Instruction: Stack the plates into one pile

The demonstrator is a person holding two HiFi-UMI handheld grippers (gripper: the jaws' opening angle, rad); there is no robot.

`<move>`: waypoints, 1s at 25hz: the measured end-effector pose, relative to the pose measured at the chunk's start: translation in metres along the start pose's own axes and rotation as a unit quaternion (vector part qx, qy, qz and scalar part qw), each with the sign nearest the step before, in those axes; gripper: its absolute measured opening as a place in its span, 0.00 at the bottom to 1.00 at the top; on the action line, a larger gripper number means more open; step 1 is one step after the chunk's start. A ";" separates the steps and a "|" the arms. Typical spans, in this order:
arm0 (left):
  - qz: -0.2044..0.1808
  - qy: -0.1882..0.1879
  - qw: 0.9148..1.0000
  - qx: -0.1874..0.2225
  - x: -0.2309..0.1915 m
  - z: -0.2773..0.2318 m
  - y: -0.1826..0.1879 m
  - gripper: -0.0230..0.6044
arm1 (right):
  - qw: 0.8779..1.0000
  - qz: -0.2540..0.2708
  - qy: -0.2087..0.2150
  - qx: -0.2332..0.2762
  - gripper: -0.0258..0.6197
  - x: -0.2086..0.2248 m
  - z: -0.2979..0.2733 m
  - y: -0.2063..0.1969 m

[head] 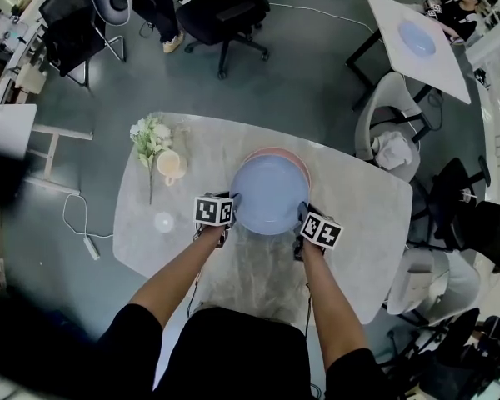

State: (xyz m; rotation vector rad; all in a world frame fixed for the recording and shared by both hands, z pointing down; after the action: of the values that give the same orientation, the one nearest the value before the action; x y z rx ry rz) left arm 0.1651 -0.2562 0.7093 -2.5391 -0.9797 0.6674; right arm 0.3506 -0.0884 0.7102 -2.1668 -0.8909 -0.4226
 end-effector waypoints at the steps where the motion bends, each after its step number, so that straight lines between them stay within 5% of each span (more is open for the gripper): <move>1: -0.004 0.002 1.000 -0.002 0.001 -0.006 0.002 0.20 | 1.000 -0.003 -0.001 0.000 0.12 0.004 -0.003 0.001; 16: -0.051 0.021 0.998 -0.017 0.005 -0.037 0.017 0.22 | 1.000 -0.005 0.012 0.001 0.12 0.028 -0.027 0.022; 20: -0.081 0.045 0.996 -0.002 0.007 -0.040 0.011 0.24 | 1.000 -0.002 -0.001 0.003 0.12 0.031 -0.023 0.022; 25: -0.075 0.065 0.995 0.021 0.008 -0.039 0.011 0.24 | 1.000 0.006 -0.001 0.007 0.12 0.034 -0.023 0.022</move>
State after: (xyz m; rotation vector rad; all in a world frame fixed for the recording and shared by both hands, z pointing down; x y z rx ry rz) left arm 0.1965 -0.2635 0.7341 -2.4101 -1.0862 0.4673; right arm 0.3892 -0.1001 0.7325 -2.1596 -0.8805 -0.4073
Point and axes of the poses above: the fingertips, and each gripper's own axes: z backward along the fingers, x to its right, y out of its top, the point moved 3 cm from there along z, backward along the fingers, and after that the axes turned 11 degrees about y, right-handed, at the moved point
